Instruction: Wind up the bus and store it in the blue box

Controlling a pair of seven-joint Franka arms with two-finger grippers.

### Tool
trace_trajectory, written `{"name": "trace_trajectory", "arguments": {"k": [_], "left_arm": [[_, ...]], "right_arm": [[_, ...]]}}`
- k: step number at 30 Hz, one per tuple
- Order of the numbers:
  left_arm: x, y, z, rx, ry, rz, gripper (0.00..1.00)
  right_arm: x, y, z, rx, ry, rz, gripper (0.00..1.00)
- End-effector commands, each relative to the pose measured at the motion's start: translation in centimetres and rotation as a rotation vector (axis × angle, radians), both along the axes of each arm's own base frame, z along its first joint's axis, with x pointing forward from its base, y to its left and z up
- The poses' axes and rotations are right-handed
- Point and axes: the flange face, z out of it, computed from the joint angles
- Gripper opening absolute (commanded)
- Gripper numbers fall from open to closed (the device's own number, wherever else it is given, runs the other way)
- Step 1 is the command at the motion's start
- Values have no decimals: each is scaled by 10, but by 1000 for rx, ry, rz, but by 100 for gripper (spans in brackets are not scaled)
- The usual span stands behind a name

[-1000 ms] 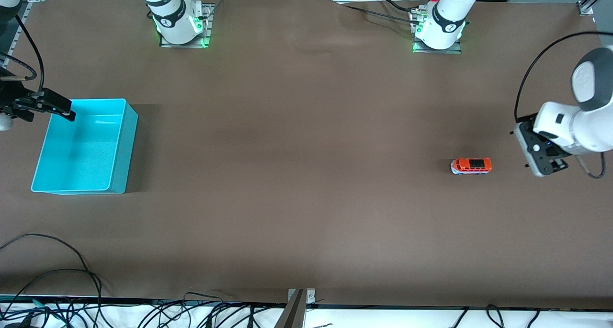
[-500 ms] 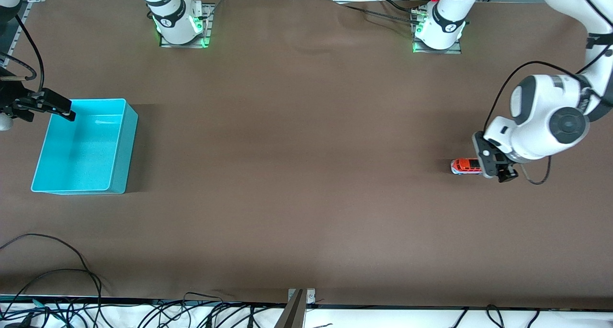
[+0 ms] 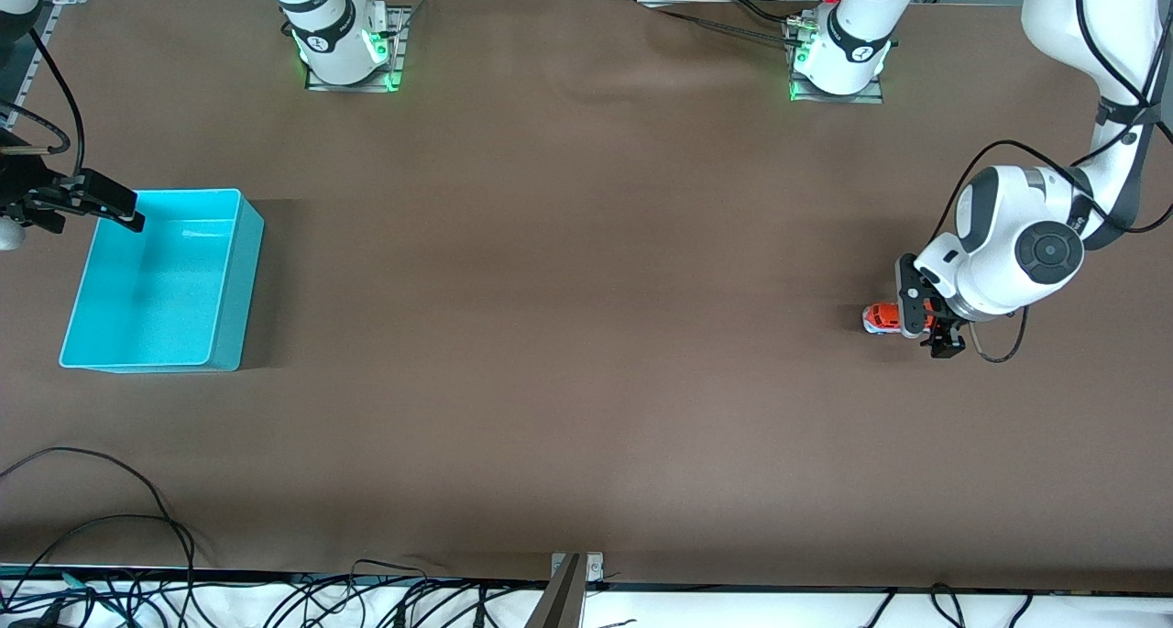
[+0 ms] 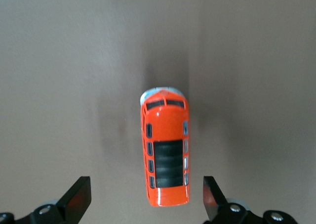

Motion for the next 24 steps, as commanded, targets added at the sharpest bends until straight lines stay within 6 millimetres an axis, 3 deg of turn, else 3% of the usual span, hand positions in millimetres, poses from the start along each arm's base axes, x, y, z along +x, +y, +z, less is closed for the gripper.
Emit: {"name": "trace_trajectory", "arguments": {"k": [1,7,10,17,24], "left_arm": [[0,4,-14,-19,4,-28,100],[-2,12,-25,-25,12,-15,100],[-4,3,-32,-38,24,-24,100],[-9,6,-45,-89,38,0,100],[-9,17,-54,-109,24,-15,79]], "right_arm": [[2,1,4,17,-6,-11,100],[3,1,5,17,-8,-9,100],[3,1,5,17,-8,-9,100],[3,0,4,17,-6,-11,100],[3,1,4,17,-6,-9,100]]}}
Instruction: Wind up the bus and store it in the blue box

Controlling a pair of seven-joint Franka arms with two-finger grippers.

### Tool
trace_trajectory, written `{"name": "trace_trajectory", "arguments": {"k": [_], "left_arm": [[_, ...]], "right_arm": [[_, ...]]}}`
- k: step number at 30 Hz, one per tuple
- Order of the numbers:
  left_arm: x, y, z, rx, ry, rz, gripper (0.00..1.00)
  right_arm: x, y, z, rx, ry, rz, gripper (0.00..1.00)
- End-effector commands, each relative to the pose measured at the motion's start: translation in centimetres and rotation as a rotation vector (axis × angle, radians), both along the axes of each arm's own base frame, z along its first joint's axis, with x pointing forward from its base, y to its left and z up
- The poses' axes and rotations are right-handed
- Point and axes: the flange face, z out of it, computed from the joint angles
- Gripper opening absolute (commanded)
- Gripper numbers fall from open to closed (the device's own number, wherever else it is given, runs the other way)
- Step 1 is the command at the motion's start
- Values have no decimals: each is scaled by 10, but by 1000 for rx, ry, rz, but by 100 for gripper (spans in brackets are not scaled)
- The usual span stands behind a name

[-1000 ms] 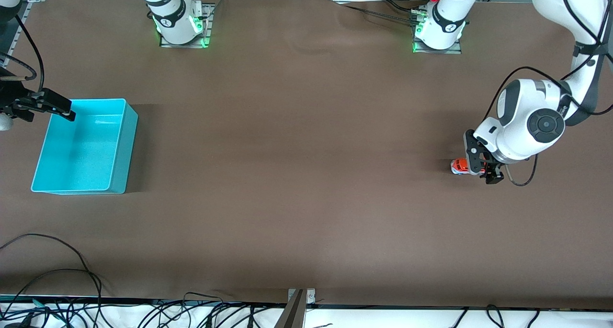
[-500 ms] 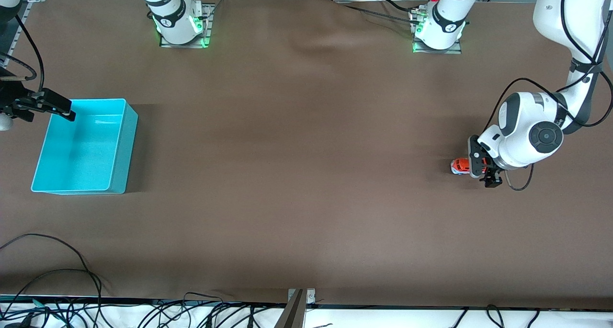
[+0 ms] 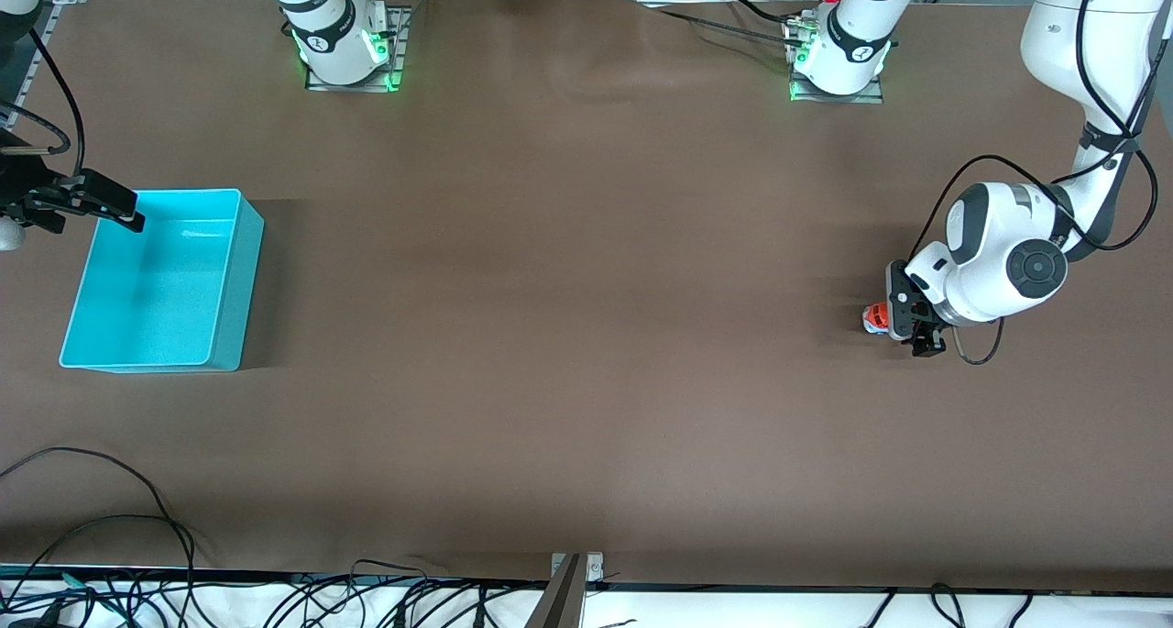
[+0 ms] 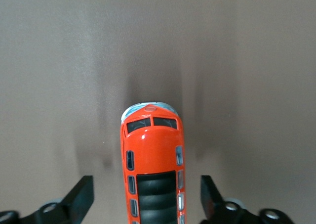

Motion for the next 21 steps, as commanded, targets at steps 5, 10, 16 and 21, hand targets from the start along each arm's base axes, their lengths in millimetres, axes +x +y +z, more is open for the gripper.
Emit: {"name": "trace_trajectory", "arguments": {"k": [5,10,16,21], "left_arm": [[-4,11,-11,-37,-8,-12,44],[-5,10,-11,-37,-6,-14,23],[-4,3,-10,-43,-9,-24,17],[-4,2,-11,-44,-8,-26,18]], "right_arm": [[2,1,5,19,-8,-11,100],[3,1,4,17,-6,-9,100],[3,1,4,17,-6,-9,100],[3,1,4,19,-6,-11,100]]}}
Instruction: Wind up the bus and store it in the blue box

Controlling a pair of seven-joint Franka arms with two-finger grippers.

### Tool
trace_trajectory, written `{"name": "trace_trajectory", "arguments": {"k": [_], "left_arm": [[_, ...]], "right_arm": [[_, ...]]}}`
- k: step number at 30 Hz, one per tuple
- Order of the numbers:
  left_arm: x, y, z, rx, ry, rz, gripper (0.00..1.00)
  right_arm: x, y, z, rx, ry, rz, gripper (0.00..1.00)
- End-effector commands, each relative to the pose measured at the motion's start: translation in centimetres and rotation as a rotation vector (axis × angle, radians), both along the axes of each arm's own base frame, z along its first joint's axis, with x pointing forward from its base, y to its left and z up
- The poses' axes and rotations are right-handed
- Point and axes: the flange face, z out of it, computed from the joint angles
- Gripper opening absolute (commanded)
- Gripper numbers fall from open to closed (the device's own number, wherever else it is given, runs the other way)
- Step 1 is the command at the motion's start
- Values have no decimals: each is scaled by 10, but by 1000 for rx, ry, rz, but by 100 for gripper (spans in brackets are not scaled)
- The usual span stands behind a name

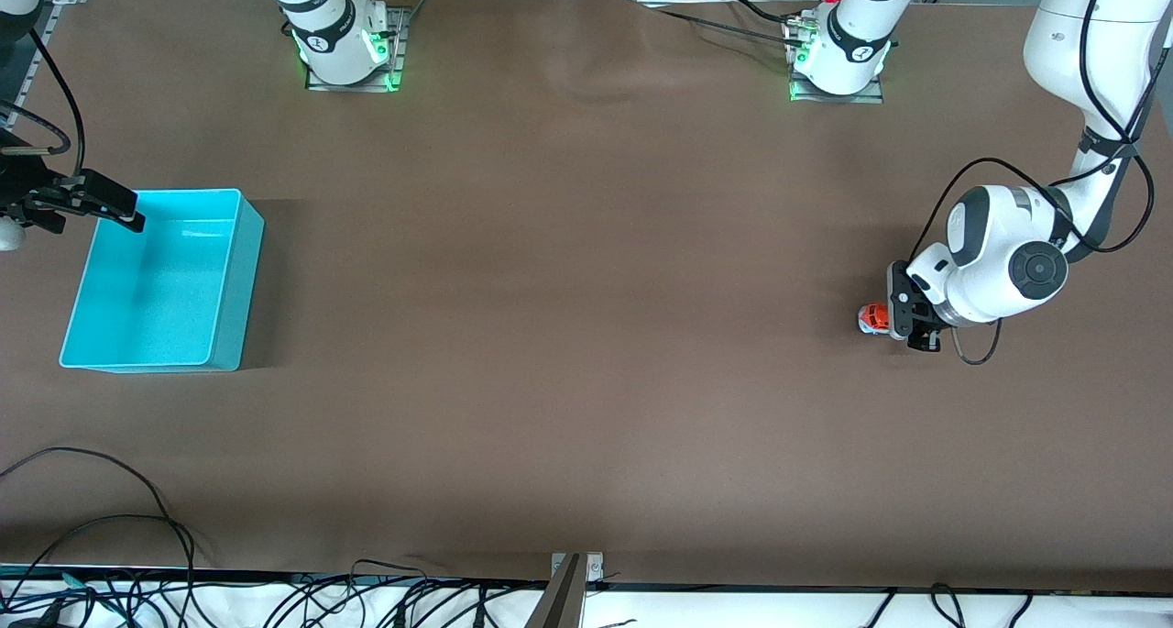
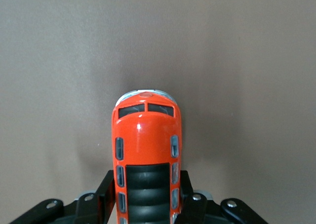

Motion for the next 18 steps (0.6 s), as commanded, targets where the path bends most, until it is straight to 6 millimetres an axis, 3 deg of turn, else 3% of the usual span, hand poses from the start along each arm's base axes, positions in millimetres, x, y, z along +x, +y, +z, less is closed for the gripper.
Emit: {"name": "trace_trajectory", "arguments": {"k": [1,7,18], "left_arm": [[-2,0,-1,-25,-9,-12,18],[-6,9,-8,-23,-1,-3,17],[-17,63,-35,-3,38,5,17]], "right_arm": [[3,1,4,19,-7,-11,100],[3,0,4,17,-7,-11,100],[2,1,5,19,-8,-11,100]]}}
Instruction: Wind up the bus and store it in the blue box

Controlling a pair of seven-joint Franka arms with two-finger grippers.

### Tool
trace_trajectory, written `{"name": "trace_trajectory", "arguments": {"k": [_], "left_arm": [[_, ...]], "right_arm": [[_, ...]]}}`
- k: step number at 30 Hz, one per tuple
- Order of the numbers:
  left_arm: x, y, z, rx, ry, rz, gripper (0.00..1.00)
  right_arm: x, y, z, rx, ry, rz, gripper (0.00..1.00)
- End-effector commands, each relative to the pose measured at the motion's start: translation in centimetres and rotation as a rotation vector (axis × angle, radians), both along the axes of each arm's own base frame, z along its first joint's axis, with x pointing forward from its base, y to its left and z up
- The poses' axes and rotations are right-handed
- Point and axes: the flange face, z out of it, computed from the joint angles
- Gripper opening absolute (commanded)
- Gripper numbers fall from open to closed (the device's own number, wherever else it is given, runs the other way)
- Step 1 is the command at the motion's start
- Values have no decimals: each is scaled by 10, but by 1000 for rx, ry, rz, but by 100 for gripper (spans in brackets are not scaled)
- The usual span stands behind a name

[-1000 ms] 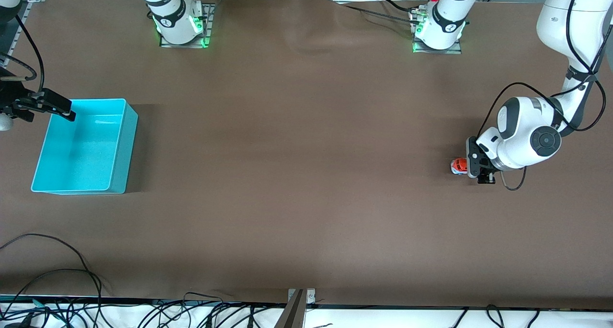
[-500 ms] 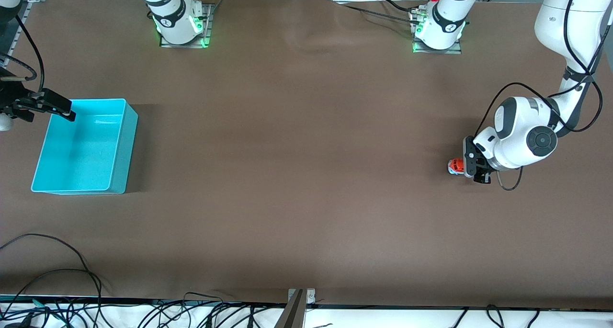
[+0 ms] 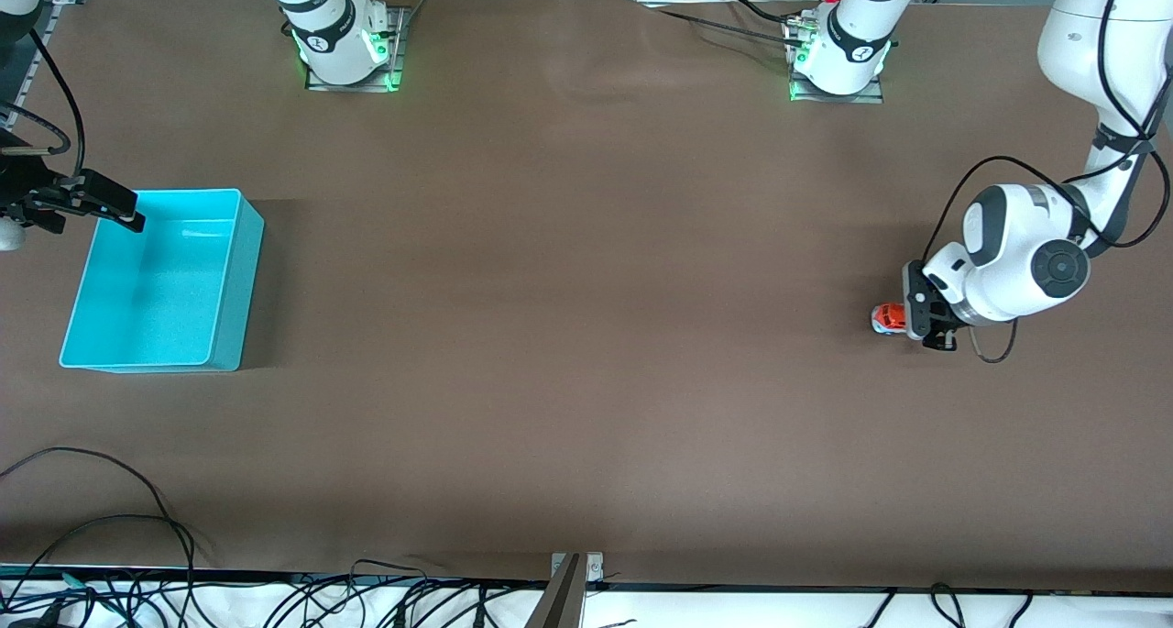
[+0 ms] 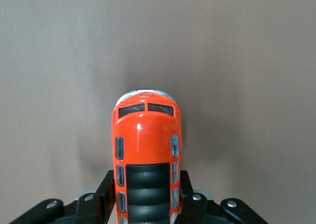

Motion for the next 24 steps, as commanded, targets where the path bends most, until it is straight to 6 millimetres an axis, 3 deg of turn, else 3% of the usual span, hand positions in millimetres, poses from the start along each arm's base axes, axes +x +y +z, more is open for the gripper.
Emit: {"name": "trace_trajectory", "arguments": {"k": [1,14,19,24], "left_arm": [[-14,33,-36,5,43,-25,17],[-36,122,-70,-33,27,0,16],[-41,134,-73,-42,30,-5,13],[-55,165,-77,-51,34,5,13]], "right_arm": [[3,1,4,19,-7,-9,100],[3,1,4,19,-7,-11,100],[2,1,5,17,-8,-9,100],[3,1,4,17,-7,-9,100]]}}
